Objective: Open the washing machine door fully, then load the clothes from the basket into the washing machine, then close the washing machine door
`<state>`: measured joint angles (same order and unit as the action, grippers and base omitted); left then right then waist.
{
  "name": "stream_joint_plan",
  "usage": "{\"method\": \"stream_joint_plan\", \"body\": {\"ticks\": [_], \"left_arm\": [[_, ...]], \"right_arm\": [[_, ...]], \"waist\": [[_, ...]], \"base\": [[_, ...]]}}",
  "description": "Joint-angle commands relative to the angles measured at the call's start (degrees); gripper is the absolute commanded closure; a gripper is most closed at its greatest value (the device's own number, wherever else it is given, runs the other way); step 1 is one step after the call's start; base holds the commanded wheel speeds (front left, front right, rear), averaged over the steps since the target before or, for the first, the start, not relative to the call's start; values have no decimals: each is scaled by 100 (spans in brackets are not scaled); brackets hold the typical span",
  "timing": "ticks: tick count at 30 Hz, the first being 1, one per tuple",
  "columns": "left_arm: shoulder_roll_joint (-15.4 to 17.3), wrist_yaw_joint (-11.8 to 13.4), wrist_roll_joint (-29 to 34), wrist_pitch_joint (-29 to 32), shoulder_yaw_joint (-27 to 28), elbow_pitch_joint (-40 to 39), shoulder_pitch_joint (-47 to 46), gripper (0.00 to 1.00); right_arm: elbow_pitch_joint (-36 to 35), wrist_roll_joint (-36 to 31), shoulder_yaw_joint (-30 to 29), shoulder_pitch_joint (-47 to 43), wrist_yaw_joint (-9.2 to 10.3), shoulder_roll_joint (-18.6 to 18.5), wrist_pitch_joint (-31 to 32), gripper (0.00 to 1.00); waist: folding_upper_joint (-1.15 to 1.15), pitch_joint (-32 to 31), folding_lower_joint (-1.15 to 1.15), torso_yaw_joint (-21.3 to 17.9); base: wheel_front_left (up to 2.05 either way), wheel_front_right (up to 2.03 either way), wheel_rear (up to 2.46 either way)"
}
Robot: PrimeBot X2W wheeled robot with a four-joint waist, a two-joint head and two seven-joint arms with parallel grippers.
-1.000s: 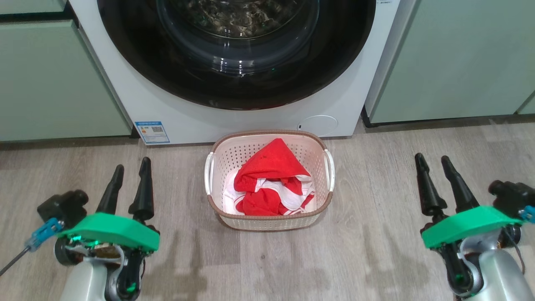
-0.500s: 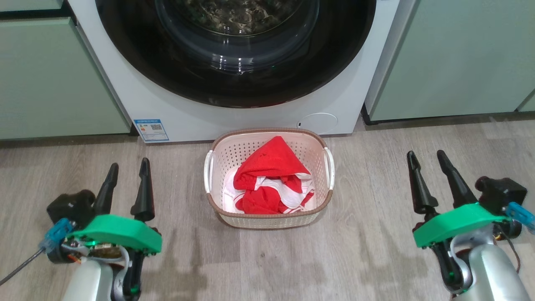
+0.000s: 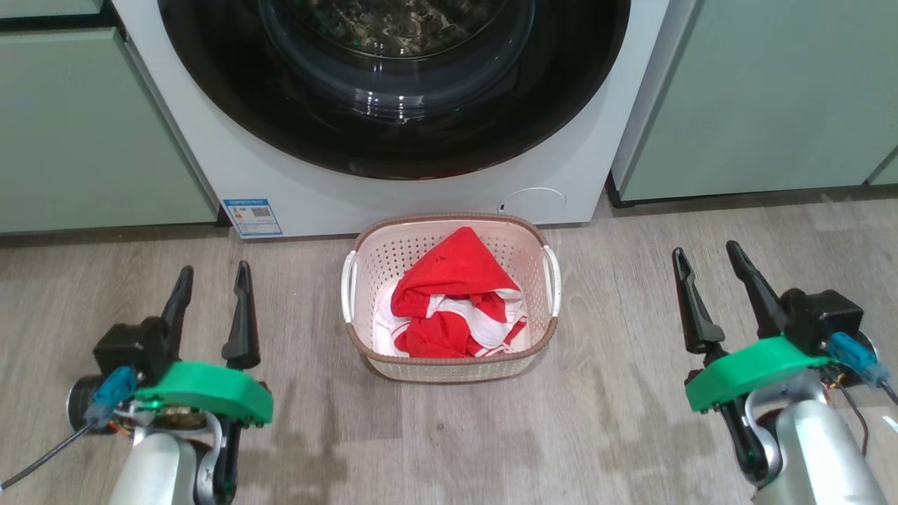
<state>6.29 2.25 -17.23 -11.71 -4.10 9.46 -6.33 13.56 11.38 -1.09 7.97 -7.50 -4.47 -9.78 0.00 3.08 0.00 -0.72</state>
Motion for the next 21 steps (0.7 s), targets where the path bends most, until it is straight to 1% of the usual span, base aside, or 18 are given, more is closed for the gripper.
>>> {"method": "stream_joint_plan", "body": {"ticks": [1,15,21], "left_arm": [[63,47,167,-82,177,-179,-335,0],[-41,25,858,-317,248,-70,-373,0],[-69,-13,874,-329,279,-12,-392,0]], "right_arm": [[-168,-170,138,270,1,-11,-78,0],[-125,-762,96,311,1,34,-157,0],[-92,-712,52,294,1,61,-134,0]], "waist": [[0,3,0,2],[0,38,0,30],[0,38,0,25]], "base": [[0,0,0],[0,0,0],[0,0,0]]}}
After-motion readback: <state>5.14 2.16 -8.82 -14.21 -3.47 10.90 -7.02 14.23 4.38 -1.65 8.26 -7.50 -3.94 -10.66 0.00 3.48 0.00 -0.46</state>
